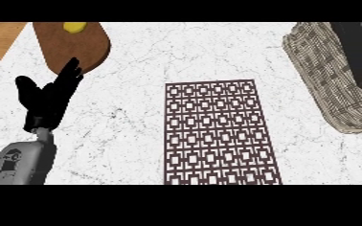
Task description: Pick the squash from the placemat and place it in the basket
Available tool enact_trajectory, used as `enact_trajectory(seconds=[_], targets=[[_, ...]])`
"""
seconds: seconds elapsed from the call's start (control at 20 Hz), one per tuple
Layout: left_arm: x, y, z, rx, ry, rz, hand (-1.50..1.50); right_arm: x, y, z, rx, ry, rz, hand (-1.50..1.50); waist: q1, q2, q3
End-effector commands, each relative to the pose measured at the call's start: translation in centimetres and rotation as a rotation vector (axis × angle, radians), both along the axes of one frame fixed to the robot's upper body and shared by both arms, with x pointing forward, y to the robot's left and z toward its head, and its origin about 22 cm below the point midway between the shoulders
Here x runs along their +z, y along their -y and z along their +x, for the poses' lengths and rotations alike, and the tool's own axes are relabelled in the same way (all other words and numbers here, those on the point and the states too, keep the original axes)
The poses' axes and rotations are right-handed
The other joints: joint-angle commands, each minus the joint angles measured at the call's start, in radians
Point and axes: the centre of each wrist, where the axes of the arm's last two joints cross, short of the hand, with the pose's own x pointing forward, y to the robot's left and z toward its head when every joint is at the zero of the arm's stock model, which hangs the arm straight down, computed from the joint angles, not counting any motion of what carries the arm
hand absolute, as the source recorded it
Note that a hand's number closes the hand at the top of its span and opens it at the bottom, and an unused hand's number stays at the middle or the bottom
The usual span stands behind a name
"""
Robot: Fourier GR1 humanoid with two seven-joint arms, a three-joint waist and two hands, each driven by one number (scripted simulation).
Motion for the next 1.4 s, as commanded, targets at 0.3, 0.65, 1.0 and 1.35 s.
enact_trajectory(seconds=[0.3,0.65,1.0,1.35], targets=[[1.4,-1.0,0.8,0.002,-0.005,0.009,0.00,-2.2,4.7,-1.2,-0.221,0.190,0.165,-1.50,-0.004,0.003,0.001],[0.2,0.2,-0.6,-0.025,0.005,-0.008,0.00,-5.6,5.0,-1.6,-0.160,0.174,0.116,-1.50,-0.001,-0.003,0.001],[-0.5,-0.9,-0.7,0.017,-0.003,0.015,0.00,-2.7,7.5,-2.6,-0.210,0.461,0.122,-1.50,-0.021,-0.009,0.000],[-0.4,-1.7,-1.0,0.059,-0.049,0.001,0.00,-2.9,7.3,-4.1,-0.228,0.655,0.156,-1.50,-0.076,-0.036,-0.001]])
